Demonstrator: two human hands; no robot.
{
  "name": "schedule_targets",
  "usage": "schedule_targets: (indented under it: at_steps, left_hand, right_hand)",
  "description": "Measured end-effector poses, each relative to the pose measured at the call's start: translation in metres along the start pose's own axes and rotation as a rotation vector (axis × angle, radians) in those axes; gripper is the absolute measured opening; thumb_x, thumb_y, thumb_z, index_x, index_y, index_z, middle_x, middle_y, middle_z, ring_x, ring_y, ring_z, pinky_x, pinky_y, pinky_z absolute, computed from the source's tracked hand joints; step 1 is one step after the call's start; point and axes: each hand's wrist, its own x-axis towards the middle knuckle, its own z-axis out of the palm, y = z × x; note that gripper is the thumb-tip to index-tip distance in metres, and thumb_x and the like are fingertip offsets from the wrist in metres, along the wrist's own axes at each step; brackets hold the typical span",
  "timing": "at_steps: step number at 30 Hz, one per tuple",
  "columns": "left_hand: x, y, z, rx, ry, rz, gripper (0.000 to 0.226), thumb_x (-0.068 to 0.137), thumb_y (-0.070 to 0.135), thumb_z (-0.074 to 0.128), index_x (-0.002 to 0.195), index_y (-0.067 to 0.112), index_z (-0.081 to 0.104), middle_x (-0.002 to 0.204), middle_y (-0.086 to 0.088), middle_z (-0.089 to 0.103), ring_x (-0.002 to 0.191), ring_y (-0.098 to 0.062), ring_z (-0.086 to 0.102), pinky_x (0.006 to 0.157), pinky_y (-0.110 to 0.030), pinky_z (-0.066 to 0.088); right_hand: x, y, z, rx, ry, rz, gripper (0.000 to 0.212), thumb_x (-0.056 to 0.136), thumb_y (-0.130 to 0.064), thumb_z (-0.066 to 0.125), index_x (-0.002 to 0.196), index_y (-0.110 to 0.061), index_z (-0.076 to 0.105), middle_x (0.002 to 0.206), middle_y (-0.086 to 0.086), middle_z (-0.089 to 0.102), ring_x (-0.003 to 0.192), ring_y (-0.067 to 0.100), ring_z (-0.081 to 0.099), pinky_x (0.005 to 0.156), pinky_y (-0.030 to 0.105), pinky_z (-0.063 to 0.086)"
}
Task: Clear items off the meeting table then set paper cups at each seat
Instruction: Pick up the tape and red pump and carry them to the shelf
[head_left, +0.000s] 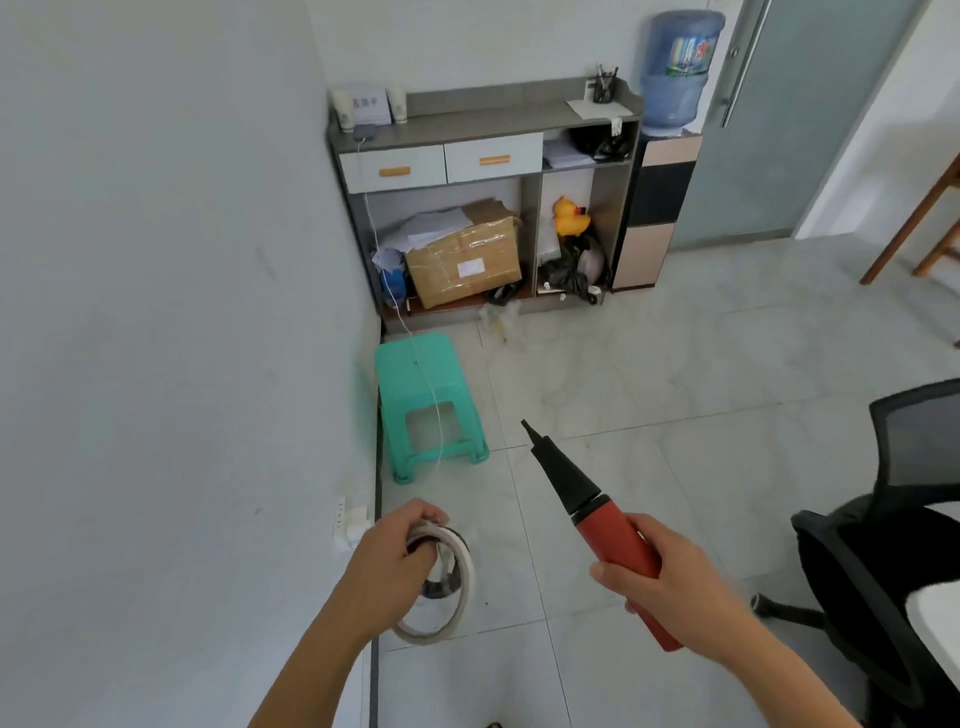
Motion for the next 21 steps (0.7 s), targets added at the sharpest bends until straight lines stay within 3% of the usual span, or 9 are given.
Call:
schedule_targets:
  at_steps: [3, 10, 13, 17, 21]
  left_hand:
    - [0.071, 0.025, -0.011, 0.038, -0.053, 0.036, 0.028, 0.091, 0.001, 0.050, 0.095, 0.026, 0.062, 0.095, 0.003, 0.067, 0.090, -0.015, 0.063, 0.071, -0.014, 0.048]
    - [0.261, 0.061, -0.014, 0.075, -0.123, 0.021, 0.026, 0.091, 0.002, 0.051, 0.097, 0.024, 0.063, 0.095, -0.004, 0.069, 0.090, -0.028, 0.064, 0.075, -0.027, 0.053]
    - [0.344, 0.094, -0.017, 0.083, -0.091, 0.041, 0.025, 0.090, 0.001, 0.052, 0.096, 0.022, 0.063, 0.094, -0.007, 0.068, 0.089, -0.030, 0.063, 0.080, -0.037, 0.053]
    - [0.447, 0.142, -0.035, 0.031, -0.052, 0.067, 0.027, 0.089, -0.001, 0.052, 0.095, 0.022, 0.064, 0.094, -0.006, 0.069, 0.091, -0.027, 0.063, 0.082, -0.035, 0.053]
    - [0.526, 0.157, -0.055, -0.027, 0.017, 0.000, 0.030, 0.087, -0.004, 0.052, 0.092, 0.023, 0.065, 0.092, -0.006, 0.068, 0.089, -0.028, 0.063, 0.081, -0.036, 0.053]
  right_hand:
    - [0.054, -0.012, -0.019, 0.036, 0.048, 0.045, 0.039, 0.079, -0.041, 0.075, 0.111, -0.036, 0.053, 0.086, -0.004, 0.069, 0.064, 0.015, 0.071, 0.062, 0.025, 0.056]
    - [0.223, -0.023, -0.072, 0.065, 0.051, 0.150, 0.038, 0.079, -0.038, 0.076, 0.109, -0.033, 0.053, 0.086, -0.001, 0.069, 0.063, 0.017, 0.071, 0.066, 0.029, 0.059]
    - [0.309, -0.040, -0.112, 0.070, 0.074, 0.120, 0.039, 0.079, -0.037, 0.076, 0.112, -0.029, 0.056, 0.082, -0.001, 0.070, 0.062, 0.017, 0.071, 0.065, 0.030, 0.058]
    - [0.424, -0.093, -0.161, 0.052, 0.088, 0.046, 0.038, 0.080, -0.039, 0.074, 0.112, -0.029, 0.055, 0.083, -0.002, 0.069, 0.066, 0.019, 0.071, 0.068, 0.032, 0.060]
    - [0.521, -0.142, -0.190, 0.028, -0.021, -0.035, 0.040, 0.082, -0.040, 0.073, 0.114, -0.033, 0.049, 0.093, -0.005, 0.066, 0.070, 0.015, 0.069, 0.063, 0.022, 0.054]
